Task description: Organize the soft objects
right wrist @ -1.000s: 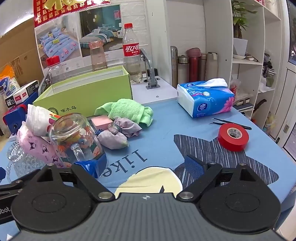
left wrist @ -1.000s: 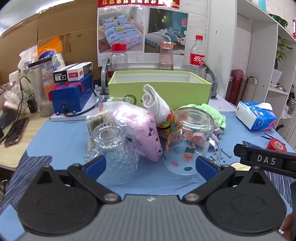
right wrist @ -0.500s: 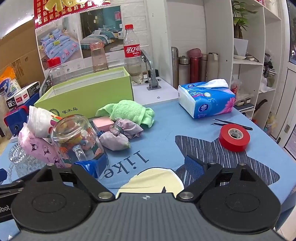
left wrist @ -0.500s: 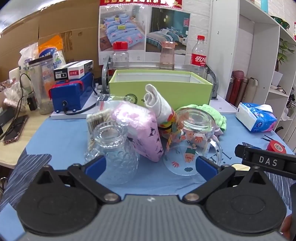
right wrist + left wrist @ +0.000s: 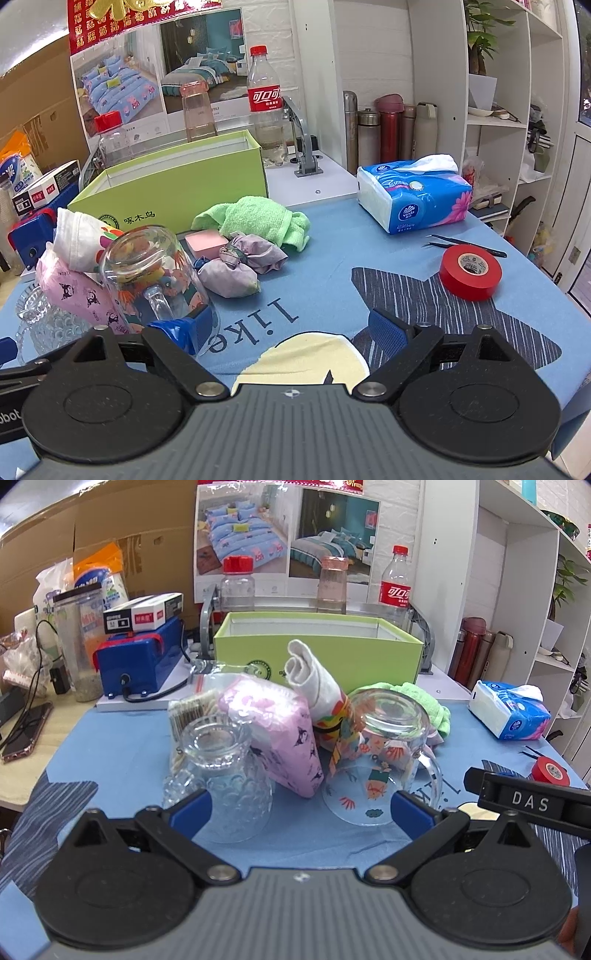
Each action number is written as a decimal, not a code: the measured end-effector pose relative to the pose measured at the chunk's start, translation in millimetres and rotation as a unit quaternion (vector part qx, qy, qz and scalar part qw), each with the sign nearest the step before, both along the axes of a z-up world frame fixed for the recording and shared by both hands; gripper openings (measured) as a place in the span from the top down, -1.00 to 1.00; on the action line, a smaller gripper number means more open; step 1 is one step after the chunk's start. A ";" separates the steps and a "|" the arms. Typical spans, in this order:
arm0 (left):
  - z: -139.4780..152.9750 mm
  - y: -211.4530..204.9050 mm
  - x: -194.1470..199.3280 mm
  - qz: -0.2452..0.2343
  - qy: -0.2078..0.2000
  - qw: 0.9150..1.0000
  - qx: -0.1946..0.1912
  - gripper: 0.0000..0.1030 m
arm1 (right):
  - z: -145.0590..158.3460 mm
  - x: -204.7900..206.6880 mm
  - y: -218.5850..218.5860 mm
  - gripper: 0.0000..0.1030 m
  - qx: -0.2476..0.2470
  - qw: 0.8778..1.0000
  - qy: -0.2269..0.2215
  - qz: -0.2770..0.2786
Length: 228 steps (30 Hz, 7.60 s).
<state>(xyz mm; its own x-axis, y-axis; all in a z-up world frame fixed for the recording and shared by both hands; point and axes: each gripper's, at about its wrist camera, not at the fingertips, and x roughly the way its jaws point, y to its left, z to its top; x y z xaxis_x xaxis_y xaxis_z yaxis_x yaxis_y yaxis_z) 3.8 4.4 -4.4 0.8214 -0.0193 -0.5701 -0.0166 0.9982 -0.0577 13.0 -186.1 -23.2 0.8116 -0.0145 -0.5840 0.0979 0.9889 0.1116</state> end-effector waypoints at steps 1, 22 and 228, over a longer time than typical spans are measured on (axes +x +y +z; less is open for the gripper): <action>-0.3 0.3 0.0 -0.001 0.000 1.000 0.000 -0.99 | -0.2 0.3 0.4 -0.53 0.000 1.000 0.001 0.000; -3.2 3.8 3.8 -0.001 0.011 1.000 -0.006 -0.99 | -3.7 2.9 4.8 -0.53 -0.004 1.000 0.005 0.005; 24.8 192.2 116.1 0.080 0.075 0.991 -0.082 0.20 | 20.5 122.3 -82.4 0.57 0.026 0.971 0.017 0.238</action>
